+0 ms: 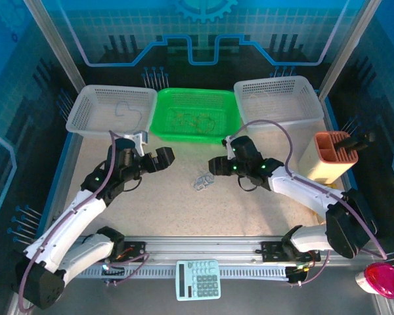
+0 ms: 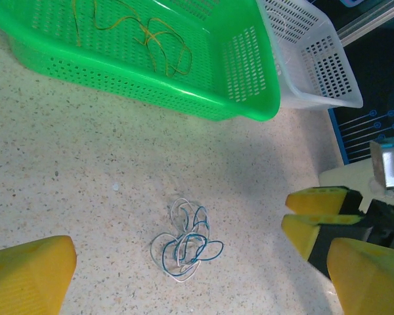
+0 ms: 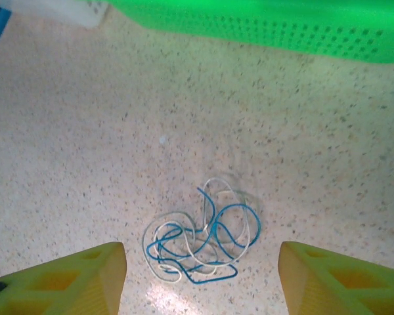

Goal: Untangle the cables

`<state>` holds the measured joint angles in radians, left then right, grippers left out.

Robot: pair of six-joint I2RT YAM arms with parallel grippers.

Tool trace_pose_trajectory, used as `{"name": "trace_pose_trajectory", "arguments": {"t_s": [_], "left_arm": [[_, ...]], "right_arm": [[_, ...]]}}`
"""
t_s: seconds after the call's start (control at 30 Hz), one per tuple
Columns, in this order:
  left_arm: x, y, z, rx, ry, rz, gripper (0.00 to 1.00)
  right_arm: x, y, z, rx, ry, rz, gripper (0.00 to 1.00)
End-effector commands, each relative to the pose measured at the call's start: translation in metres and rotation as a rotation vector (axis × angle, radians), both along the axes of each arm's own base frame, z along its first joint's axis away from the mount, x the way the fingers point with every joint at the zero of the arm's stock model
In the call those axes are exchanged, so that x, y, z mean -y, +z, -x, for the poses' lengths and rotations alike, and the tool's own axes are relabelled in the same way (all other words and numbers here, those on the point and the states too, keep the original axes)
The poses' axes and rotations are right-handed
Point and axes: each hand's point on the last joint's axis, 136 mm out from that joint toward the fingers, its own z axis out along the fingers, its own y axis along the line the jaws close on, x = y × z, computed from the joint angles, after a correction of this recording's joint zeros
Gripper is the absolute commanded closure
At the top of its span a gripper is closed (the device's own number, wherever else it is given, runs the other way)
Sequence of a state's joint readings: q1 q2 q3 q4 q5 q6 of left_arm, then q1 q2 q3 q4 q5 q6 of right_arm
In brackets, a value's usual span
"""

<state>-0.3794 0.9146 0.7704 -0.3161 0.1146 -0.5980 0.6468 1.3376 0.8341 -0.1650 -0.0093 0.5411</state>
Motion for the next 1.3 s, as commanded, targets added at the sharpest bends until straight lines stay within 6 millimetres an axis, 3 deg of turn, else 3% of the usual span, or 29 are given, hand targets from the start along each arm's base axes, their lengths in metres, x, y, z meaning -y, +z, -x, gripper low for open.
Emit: {"name": "trace_pose_trajectory", "arguments": {"t_s": [0.0,0.33,0.43,0.5,0.8,1.07,1.17,1.27], "left_arm": [[0.007,0.001,-0.005,-0.012,-0.022,0.041,0.01],[0.013,-0.035,-0.003,-0.102,-0.038,0.050,0.01],[0.015,-0.044,-0.002,-0.122,-0.040,0.057,0.01],[0.015,-0.048,-0.002,-0.132,-0.043,0.056,0.01],[0.015,-0.058,-0.005,-0.142,-0.034,0.048,0.01],[0.015,-0.056,-0.005,-0.137,-0.033,0.049,0.01],[0.014,-0.054,-0.005,-0.132,-0.030,0.050,0.01],[0.013,-0.053,-0.005,-0.127,-0.028,0.050,0.01]], "right_arm": [[-0.005,-0.020,0.009,-0.041,-0.007,0.033,0.39],[-0.041,-0.048,0.022,-0.101,0.073,0.082,0.40],[-0.044,-0.058,0.024,-0.120,0.078,0.099,0.41],[-0.049,-0.055,0.022,-0.114,0.080,0.087,0.42],[-0.068,-0.049,0.018,-0.106,0.107,0.071,0.44],[-0.067,-0.066,0.011,-0.139,0.049,0.130,0.44],[-0.066,-0.073,0.010,-0.151,0.034,0.152,0.49],[-0.065,-0.076,0.010,-0.154,0.031,0.162,0.65]]}}
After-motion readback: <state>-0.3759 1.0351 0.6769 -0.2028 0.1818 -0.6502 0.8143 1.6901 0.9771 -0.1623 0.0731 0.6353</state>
